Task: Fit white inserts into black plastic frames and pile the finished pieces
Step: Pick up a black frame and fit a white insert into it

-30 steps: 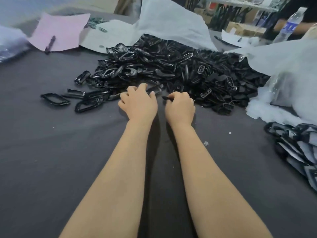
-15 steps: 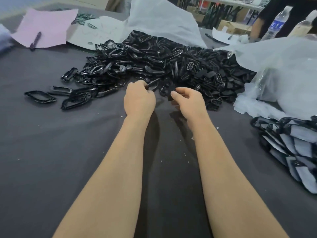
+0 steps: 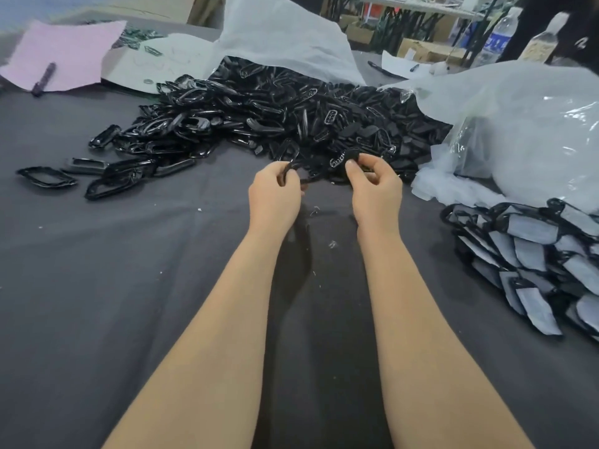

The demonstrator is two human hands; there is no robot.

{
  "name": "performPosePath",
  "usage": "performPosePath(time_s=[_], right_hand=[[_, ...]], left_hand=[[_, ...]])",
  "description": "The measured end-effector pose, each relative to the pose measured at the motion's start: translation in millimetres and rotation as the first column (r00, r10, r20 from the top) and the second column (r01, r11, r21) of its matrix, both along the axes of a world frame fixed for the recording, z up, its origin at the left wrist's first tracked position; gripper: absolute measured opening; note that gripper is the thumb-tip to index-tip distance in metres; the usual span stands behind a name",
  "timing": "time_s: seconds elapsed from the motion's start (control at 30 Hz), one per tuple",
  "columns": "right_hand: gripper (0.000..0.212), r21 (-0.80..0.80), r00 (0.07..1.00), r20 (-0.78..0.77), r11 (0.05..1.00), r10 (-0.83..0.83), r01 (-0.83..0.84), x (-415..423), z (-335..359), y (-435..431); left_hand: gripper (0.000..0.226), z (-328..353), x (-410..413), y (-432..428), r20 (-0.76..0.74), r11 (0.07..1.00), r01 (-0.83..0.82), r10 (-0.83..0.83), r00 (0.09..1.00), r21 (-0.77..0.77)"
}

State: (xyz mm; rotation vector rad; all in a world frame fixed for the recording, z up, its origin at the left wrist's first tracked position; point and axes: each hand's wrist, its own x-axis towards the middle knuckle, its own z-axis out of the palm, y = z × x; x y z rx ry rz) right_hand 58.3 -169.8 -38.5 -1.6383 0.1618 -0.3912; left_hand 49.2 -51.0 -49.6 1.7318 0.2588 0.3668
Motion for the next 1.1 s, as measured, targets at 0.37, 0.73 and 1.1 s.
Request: performPosePath(time_s=[0.37, 0.73, 1.1], right_hand=[[0.019, -0.021, 0.994, 0.022, 0.994, 0.105, -0.104, -5.0, -2.4, 9.9], [0.013, -0.307, 0.986, 0.072, 0.944, 0.149, -0.12, -9.1, -2.2, 12.4], [0.018, -0.051, 0.994, -0.05, 0.994, 0.095, -0.098, -5.4, -2.6, 9.3]], left_hand=[[0.018, -0.6, -0.4, -3.4, 0.023, 1.0, -0.004, 0.004, 1.0, -0.009], [0.009, 2.4, -6.8, -2.6, 0.074, 0.991, 0.097, -0.09, 0.993, -0.092], [0.019, 1.2, -4.9, -4.5, 0.108, 0.981, 0.143, -0.129, 0.986, -0.134]])
